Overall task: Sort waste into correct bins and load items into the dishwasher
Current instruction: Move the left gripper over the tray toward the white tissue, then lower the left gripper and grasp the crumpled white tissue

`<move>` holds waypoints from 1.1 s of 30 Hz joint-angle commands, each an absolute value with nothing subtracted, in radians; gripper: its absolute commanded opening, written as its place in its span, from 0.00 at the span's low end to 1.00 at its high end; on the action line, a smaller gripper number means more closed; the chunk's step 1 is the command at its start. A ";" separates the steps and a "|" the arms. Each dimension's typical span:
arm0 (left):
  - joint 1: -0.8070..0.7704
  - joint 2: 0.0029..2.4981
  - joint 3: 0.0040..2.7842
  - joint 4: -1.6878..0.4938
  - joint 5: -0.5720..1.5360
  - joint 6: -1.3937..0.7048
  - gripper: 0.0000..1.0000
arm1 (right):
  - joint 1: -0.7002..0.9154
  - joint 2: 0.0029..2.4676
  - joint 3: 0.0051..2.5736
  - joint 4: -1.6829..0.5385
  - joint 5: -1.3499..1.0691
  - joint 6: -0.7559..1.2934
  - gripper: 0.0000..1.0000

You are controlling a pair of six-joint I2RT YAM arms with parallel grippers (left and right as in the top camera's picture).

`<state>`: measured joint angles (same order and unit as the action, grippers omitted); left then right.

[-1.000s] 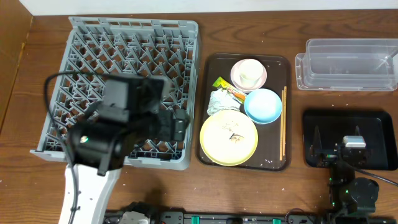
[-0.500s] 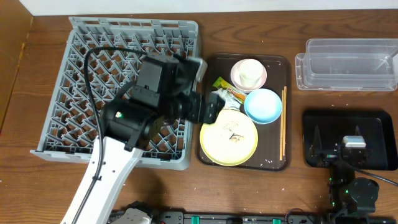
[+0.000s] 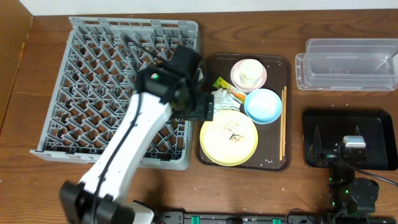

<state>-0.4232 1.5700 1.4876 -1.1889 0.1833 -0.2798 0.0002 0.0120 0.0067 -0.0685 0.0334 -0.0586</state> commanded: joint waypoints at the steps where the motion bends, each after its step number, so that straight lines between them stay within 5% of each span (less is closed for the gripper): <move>1: -0.465 1.596 1.526 -1.147 0.132 -0.236 0.86 | 0.010 0.007 0.006 -0.072 0.033 -0.046 0.99; 4: -0.514 1.602 1.523 -1.048 0.051 -0.236 0.72 | 0.010 0.007 0.006 -0.072 0.033 -0.046 0.99; 17: -0.604 1.739 1.495 -0.843 -0.244 -0.287 0.54 | 0.010 0.007 0.006 -0.072 0.033 -0.046 0.99; 33: -0.606 1.961 1.495 -0.716 -0.172 -0.290 0.51 | 0.010 0.007 0.006 -0.072 0.033 -0.046 0.99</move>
